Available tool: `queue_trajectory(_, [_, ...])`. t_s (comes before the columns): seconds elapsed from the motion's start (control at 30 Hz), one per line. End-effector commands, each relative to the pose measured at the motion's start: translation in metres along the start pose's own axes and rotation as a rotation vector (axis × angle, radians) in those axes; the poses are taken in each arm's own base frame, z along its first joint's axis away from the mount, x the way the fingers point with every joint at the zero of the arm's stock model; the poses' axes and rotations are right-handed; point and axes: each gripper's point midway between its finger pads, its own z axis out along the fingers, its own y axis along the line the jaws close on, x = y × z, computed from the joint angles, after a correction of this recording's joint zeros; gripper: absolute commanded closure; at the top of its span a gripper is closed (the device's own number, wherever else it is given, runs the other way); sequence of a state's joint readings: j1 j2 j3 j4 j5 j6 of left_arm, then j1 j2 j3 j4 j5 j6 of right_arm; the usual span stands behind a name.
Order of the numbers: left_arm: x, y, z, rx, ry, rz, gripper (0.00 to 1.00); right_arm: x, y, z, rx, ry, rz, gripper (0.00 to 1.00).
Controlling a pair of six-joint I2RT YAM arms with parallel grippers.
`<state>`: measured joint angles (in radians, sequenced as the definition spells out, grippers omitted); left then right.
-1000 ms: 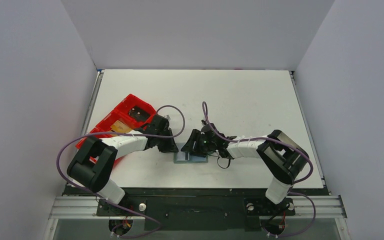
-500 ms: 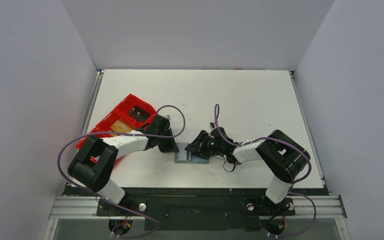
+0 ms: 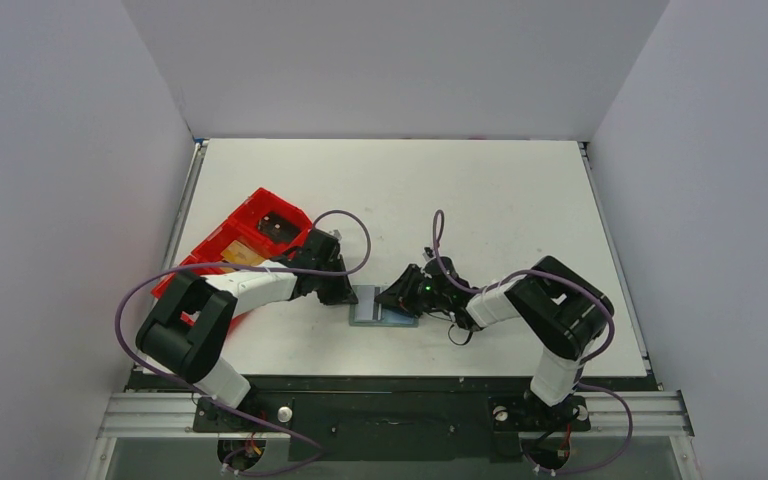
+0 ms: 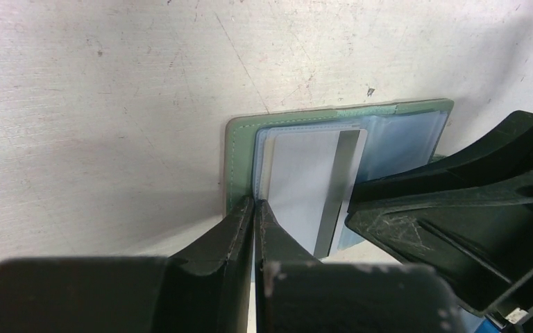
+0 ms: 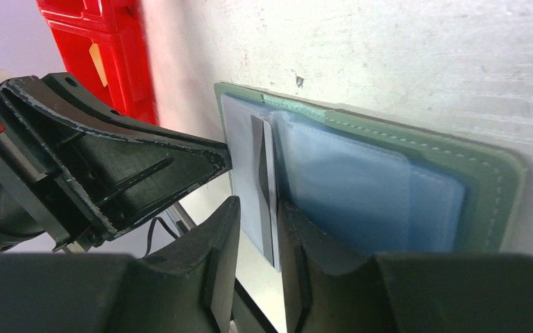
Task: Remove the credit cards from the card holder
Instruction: Remove the credit card from the card holder.
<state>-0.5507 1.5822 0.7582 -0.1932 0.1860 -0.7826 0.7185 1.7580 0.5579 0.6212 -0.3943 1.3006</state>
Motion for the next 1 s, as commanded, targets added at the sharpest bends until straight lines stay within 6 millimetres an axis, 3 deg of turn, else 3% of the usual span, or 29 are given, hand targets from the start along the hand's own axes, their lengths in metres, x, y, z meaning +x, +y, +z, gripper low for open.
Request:
queue_trajectory(0.0, [0.015, 0.014, 0.006, -0.065, 0.048, 0.012, 1.0, -0.003, 0.018, 0.003, -0.087, -0.01, -0.009, 0.79])
queue_trajectory(0.4, [0.017, 0.02, 0.009, -0.102, 0.061, 0.001, 1.0, -0.007, 0.013, 0.002, -0.086, -0.025, 0.001, 1.0])
queue_trajectory(0.97, [0.013, 0.029, 0.009, -0.136, 0.059, -0.015, 1.0, -0.012, 0.001, -0.007, -0.038, -0.05, -0.032, 1.0])
